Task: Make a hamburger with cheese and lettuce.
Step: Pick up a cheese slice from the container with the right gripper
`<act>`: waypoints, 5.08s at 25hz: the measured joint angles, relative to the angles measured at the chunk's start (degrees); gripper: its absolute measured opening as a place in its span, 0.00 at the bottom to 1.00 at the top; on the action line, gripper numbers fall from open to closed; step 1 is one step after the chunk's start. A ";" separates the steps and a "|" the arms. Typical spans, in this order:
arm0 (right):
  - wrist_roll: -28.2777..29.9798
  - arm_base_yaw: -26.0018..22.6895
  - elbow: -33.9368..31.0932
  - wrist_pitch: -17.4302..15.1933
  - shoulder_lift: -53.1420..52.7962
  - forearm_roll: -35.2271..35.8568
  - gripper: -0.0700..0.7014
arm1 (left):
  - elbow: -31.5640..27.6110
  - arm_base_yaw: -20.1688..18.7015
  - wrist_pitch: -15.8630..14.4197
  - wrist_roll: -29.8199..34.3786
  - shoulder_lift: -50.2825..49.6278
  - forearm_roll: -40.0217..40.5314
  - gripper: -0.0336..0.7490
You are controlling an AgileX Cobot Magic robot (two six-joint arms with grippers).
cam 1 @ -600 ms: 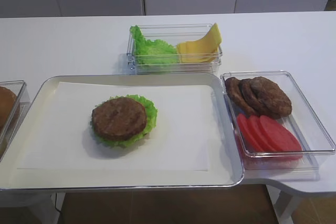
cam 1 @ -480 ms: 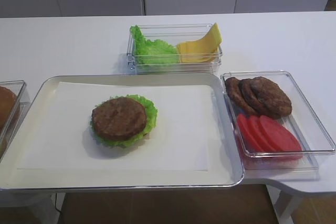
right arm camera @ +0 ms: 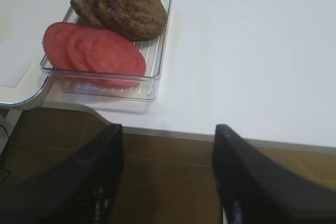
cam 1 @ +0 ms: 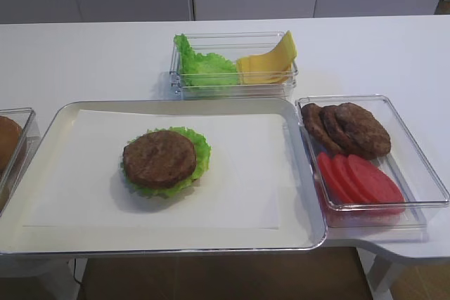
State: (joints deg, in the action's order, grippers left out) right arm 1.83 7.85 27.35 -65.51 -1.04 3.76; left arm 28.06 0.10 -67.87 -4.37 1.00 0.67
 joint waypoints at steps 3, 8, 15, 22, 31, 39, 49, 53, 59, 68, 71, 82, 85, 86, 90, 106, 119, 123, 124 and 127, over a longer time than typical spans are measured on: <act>0.00 0.00 0.00 0.00 0.00 0.00 0.62 | 0.00 0.00 0.00 0.00 0.00 0.00 0.53; 0.00 0.00 0.00 0.00 0.00 0.00 0.62 | 0.00 0.00 0.00 0.00 0.00 0.00 0.53; 0.00 0.00 0.00 0.00 0.00 0.00 0.62 | 0.00 0.00 0.00 0.00 0.00 0.00 0.53; 0.00 0.00 0.00 0.03 0.00 0.34 0.61 | 0.00 0.00 0.00 0.00 0.00 0.00 0.53; -10.00 0.00 2.52 7.33 3.04 4.57 0.54 | 0.00 0.00 0.00 0.00 0.00 0.00 0.53; -8.04 0.00 8.14 17.07 20.57 9.36 0.54 | 0.00 0.00 0.00 0.00 0.00 0.00 0.53; -4.95 0.00 15.88 20.86 45.89 13.63 0.53 | 0.00 0.00 0.00 0.00 0.00 0.00 0.53; 1.03 0.00 22.53 21.93 58.11 16.17 0.53 | 0.00 0.00 0.00 0.00 0.00 0.00 0.53; 9.60 0.00 34.97 22.75 76.46 25.01 0.53 | 0.00 0.00 0.00 0.00 0.00 0.00 0.53; 15.71 0.00 54.56 23.28 99.41 31.79 0.49 | 0.00 0.00 0.00 0.00 0.00 0.00 0.53; 15.89 0.00 60.39 23.50 106.17 32.86 0.48 | 0.00 0.00 0.00 0.00 0.00 0.00 0.53; 15.98 0.00 72.89 23.00 120.03 34.40 0.48 | 0.00 0.00 0.00 0.00 0.00 0.00 0.53; 17.29 0.00 73.17 23.10 120.64 35.15 0.48 | 0.00 0.00 0.00 0.00 0.00 0.00 0.53; 18.02 0.00 73.28 23.11 120.89 35.89 0.48 | 0.00 0.00 0.00 0.00 0.00 0.00 0.53; 20.12 0.00 73.27 23.19 121.46 39.36 0.47 | 0.00 0.00 0.00 0.00 0.00 0.00 0.53; 20.79 0.00 73.72 23.56 122.67 40.73 0.23 | 0.00 0.00 0.00 0.00 0.00 0.00 0.53; 21.92 0.00 73.72 23.25 123.28 42.12 0.11 | 0.00 0.00 0.00 0.00 0.00 0.00 0.53; 22.13 0.00 73.72 23.03 123.28 42.22 0.11 | 0.00 0.00 0.00 0.00 0.00 0.00 0.53; 22.13 0.00 73.72 23.03 123.28 42.22 0.11 | 0.00 0.00 0.00 0.00 0.00 0.00 0.53; 22.40 0.00 73.72 22.90 123.17 42.22 0.10 | 0.00 0.00 0.00 0.00 0.00 0.00 0.53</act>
State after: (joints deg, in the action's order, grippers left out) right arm 24.22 7.85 101.07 -42.61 122.14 45.97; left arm 28.06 0.10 -67.87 -4.37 1.00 0.67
